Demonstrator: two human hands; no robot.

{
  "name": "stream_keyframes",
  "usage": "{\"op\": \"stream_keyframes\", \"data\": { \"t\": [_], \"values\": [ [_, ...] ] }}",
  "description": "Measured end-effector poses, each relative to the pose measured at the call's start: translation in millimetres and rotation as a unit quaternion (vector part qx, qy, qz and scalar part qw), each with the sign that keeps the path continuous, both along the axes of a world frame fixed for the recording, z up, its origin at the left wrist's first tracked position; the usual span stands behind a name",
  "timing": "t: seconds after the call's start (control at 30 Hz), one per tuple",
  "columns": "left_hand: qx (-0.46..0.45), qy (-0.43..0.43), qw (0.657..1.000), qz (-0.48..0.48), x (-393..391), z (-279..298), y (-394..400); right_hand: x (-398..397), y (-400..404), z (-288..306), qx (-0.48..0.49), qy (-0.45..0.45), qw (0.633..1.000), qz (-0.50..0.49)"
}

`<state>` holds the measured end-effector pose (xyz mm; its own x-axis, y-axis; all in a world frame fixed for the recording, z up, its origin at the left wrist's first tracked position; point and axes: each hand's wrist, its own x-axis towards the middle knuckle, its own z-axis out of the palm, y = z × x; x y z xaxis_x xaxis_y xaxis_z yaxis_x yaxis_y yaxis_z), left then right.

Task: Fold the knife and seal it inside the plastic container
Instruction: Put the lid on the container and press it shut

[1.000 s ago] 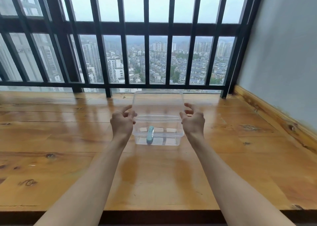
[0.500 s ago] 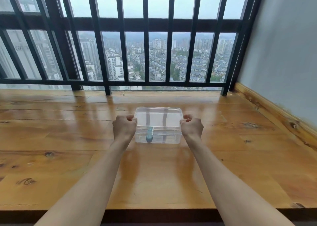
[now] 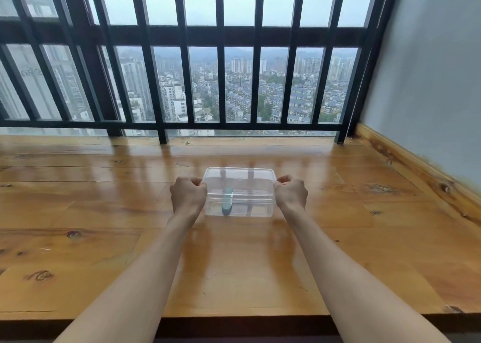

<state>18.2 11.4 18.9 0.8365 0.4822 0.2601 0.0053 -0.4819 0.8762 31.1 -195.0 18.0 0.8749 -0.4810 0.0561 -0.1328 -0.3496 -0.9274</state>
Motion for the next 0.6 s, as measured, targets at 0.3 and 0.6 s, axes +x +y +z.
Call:
{"op": "stream_keyframes", "data": {
  "t": [0.3, 0.6],
  "values": [
    [0.002, -0.002, 1.0, 0.005, 2.6, -2.9, 2.3, 25.5, 2.6, 12.6, -0.066, 0.049, 0.996, 0.018],
    [0.016, -0.011, 1.0, 0.002, 6.0, -7.2, 2.4, 52.7, 9.2, 16.9, -0.092, 0.083, 0.992, 0.018]
  ]
}}
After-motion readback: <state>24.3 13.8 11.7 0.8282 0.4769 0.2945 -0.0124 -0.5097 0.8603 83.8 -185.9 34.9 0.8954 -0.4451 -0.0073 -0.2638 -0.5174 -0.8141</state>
